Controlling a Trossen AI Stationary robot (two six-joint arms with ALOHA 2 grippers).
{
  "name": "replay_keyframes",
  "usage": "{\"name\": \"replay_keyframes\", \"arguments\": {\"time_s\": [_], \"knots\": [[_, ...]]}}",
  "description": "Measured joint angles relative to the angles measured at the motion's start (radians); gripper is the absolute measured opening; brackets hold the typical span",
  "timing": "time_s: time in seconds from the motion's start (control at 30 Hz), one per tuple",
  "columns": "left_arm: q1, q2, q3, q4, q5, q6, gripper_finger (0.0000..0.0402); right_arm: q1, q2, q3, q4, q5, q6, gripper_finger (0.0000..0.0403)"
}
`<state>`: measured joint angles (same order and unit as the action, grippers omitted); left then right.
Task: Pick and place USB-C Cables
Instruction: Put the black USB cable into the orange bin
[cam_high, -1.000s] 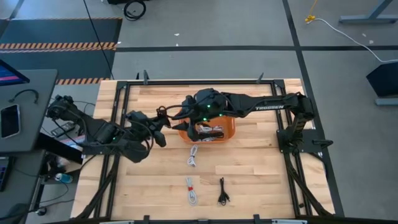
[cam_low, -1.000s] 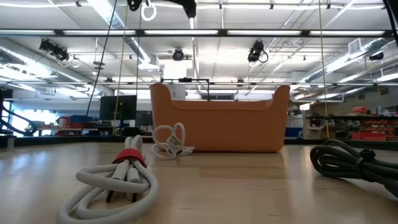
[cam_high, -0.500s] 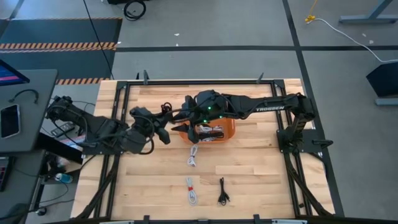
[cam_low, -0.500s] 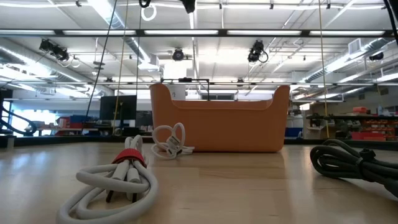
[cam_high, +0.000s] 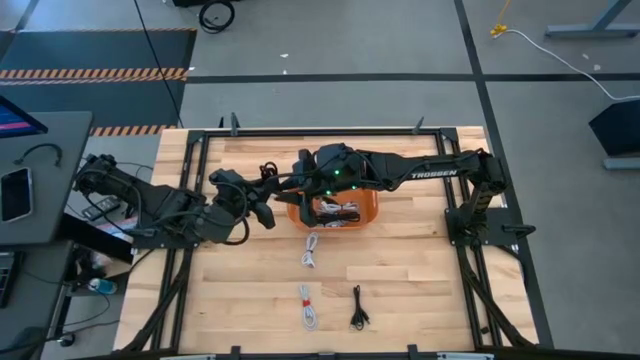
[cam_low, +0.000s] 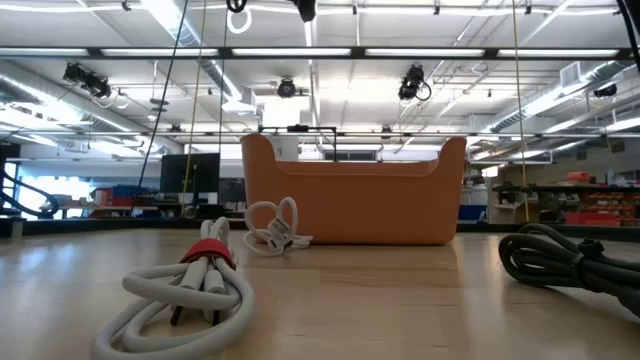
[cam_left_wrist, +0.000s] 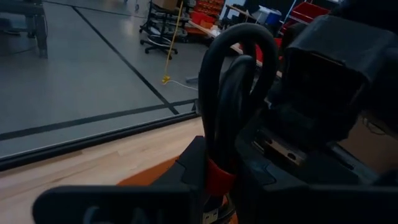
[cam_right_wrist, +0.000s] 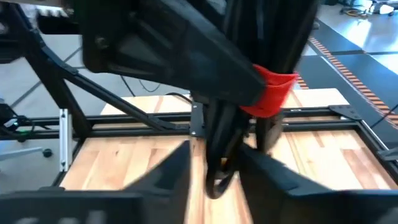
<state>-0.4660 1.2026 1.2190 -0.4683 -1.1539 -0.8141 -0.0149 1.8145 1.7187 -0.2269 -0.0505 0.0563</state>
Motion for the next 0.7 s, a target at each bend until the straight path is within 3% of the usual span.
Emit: {"name": "replay_keyframes", "arguments": {"time_s": [0.13,0.33,0.57,0.7], "knots": [[-0.001,0.000,0.000,0.006,0.001,-0.001,0.0047,-0.002,0.000,0.000,-0.005,0.008,-0.016,0.0025],[-0.001,0.000,0.000,0.042,-0.003,0.009,0.0056,-0.007,-0.002,0.000,-0.016,0.027,-0.034,0.0020],[-0.002,0.001,0.000,0.269,0.026,0.263,0.0184,-0.029,-0.003,0.003,-0.009,0.028,-0.042,0.0016],[0.008,0.000,0.001,0.336,0.074,0.331,0.0240,-0.040,0.000,0.002,-0.030,0.037,-0.057,0.0016]]}}
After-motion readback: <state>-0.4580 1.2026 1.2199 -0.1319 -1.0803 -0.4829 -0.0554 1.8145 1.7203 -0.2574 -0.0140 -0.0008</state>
